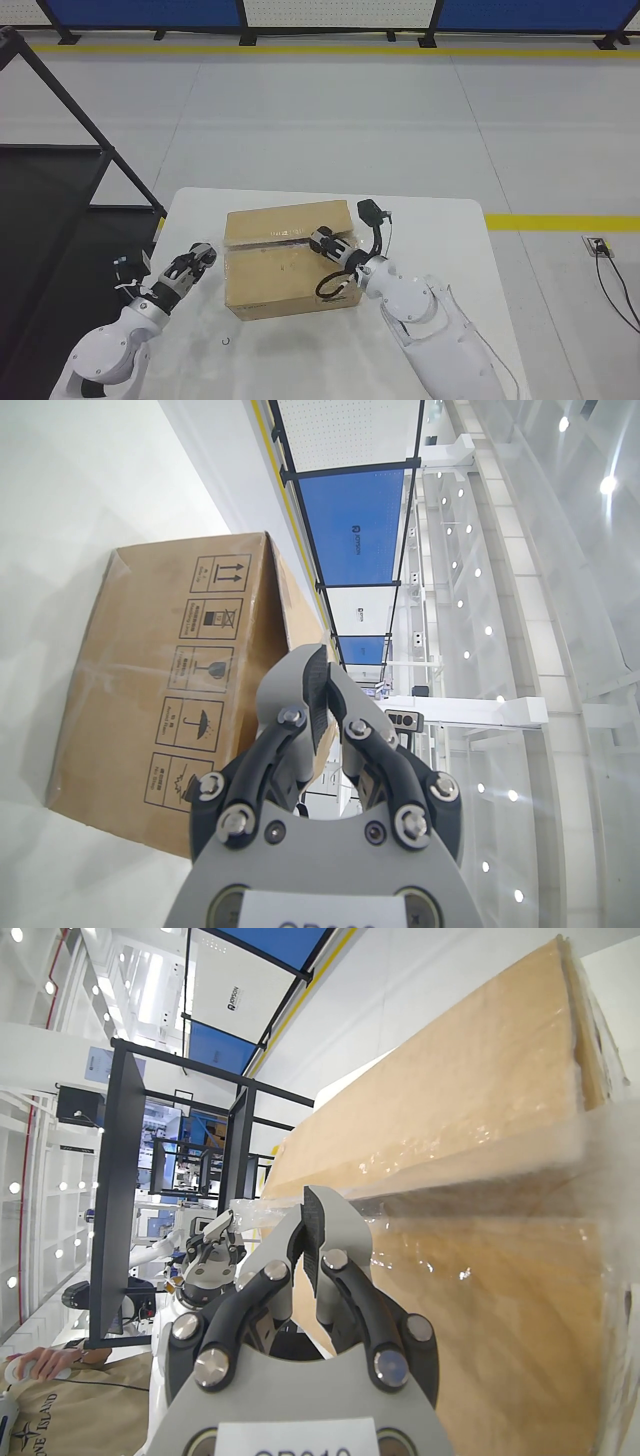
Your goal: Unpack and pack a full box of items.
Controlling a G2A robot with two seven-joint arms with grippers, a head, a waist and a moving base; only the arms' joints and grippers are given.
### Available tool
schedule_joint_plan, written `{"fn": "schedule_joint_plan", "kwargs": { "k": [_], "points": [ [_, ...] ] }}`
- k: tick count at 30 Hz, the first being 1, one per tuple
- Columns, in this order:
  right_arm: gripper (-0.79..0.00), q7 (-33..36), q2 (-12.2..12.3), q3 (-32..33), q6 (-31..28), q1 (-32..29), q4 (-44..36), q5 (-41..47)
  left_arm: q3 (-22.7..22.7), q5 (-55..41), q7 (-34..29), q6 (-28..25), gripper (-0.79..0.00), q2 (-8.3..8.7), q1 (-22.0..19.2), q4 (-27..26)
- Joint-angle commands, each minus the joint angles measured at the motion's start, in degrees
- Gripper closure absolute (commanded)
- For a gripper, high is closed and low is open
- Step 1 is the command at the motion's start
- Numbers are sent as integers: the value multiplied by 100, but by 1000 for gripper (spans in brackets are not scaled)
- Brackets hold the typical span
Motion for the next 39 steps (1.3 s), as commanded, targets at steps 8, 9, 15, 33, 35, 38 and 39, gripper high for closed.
{"fn": "schedule_joint_plan", "kwargs": {
  "k": [8,9,15,33,35,38,39],
  "points": [
    [0,-115,-58,-125,456,290,281,-183,23,-30,8,-13,0,-5,-24,31],
    [0,-142,-63,-134,506,319,303,-223,25,-30,7,-15,0,-5,-26,34],
    [0,-130,-95,-242,765,456,408,-417,35,-49,11,-6,0,-7,-39,52],
    [0,414,-191,-512,1311,821,668,-636,10,-112,-1,-52,0,-7,-47,84],
    [0,430,-213,-555,1285,873,732,-614,9,-122,-6,-56,0,-7,-42,81],
    [0,455,-253,-639,1251,964,848,-578,9,-121,-25,-55,0,-5,-35,87],
    [0,475,-270,-678,1231,992,885,-557,10,-121,-26,-59,0,-5,-33,89]
  ]
}}
